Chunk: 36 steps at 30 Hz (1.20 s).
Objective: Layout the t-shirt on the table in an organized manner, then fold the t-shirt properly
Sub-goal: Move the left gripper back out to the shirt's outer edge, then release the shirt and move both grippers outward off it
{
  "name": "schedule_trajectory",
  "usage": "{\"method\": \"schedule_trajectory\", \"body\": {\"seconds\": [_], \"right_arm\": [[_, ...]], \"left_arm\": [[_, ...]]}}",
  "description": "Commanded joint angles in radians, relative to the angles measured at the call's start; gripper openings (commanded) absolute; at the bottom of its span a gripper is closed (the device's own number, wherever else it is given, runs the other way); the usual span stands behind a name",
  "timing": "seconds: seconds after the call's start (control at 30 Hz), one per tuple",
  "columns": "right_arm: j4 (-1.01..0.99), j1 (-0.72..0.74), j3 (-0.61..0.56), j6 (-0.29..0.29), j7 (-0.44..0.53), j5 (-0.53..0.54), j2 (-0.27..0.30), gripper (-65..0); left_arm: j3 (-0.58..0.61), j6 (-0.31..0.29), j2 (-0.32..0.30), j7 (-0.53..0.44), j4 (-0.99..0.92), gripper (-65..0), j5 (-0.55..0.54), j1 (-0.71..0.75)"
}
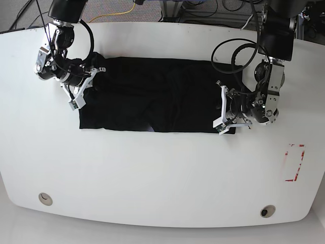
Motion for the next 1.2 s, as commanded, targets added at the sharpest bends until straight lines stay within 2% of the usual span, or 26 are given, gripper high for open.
{"method": "schedule_trajectory", "body": {"seconds": [0.0, 0.13, 0.2, 0.27, 0.3, 0.37, 0.5, 0.7, 0.8, 0.9, 1.07, 1.17], "right_arm": [[0.02, 0.011, 0.003, -0.001, -0.003, 0.006, 0.018, -58.7], [0.078, 0.017, 0.008, -0.001, -0.009, 0.008, 0.018, -57.7], [0.104, 0.017, 0.008, -0.001, -0.009, 0.008, 0.016, -54.9], [0.144, 0.017, 0.008, -0.001, -0.011, 0.008, 0.014, -48.2], [0.149, 0.017, 0.008, -0.001, -0.012, 0.008, 0.014, -47.2], [0.169, 0.031, 0.008, -0.001, -0.031, 0.008, 0.013, -44.2], [0.198, 0.043, 0.009, -0.001, -0.063, 0.009, 0.01, -44.2], [0.253, 0.063, 0.009, -0.001, -0.07, 0.009, -0.012, -43.3], [0.273, 0.066, 0.009, -0.001, -0.072, 0.009, -0.013, -40.6], [0.288, 0.09, 0.009, -0.001, -0.109, 0.009, -0.016, -32.5], [0.293, 0.146, 0.051, -0.001, -0.196, 0.014, -0.033, -10.3], [0.293, 0.16, 0.104, -0.001, -0.208, 0.054, -0.047, -1.1]], "left_arm": [[-0.004, 0.007, -0.006, 0.035, 0.019, -60.8, 0.03, -0.028], [-0.008, 0.007, -0.003, 0.064, 0.095, -61.0, 0.029, -0.031], [-0.025, 0.007, -0.001, 0.086, 0.149, -61.1, 0.029, -0.033], [-0.068, 0.007, 0.022, 0.13, 0.241, -61.1, 0.022, -0.025], [-0.077, 0.007, 0.026, 0.136, 0.256, -61.1, 0.019, -0.025], [-0.129, 0.007, 0.04, 0.166, 0.321, -61.1, -0.002, -0.009], [-0.261, 0.007, 0.066, 0.21, 0.404, -61.1, -0.064, 0.029], [-0.516, 0.007, 0.121, 0.219, 0.396, -61.0, -0.177, 0.115], [-0.574, 0.007, 0.128, 0.219, 0.361, -61.0, -0.211, 0.144], [-0.614, 0.007, 0.128, 0.218, 0.31, -60.8, -0.254, 0.162], [-0.642, 0.007, 0.126, 0.215, 0.212, -60.8, -0.317, 0.168], [-0.642, 0.007, 0.126, 0.195, 0.197, -60.8, -0.34, 0.168]]}}
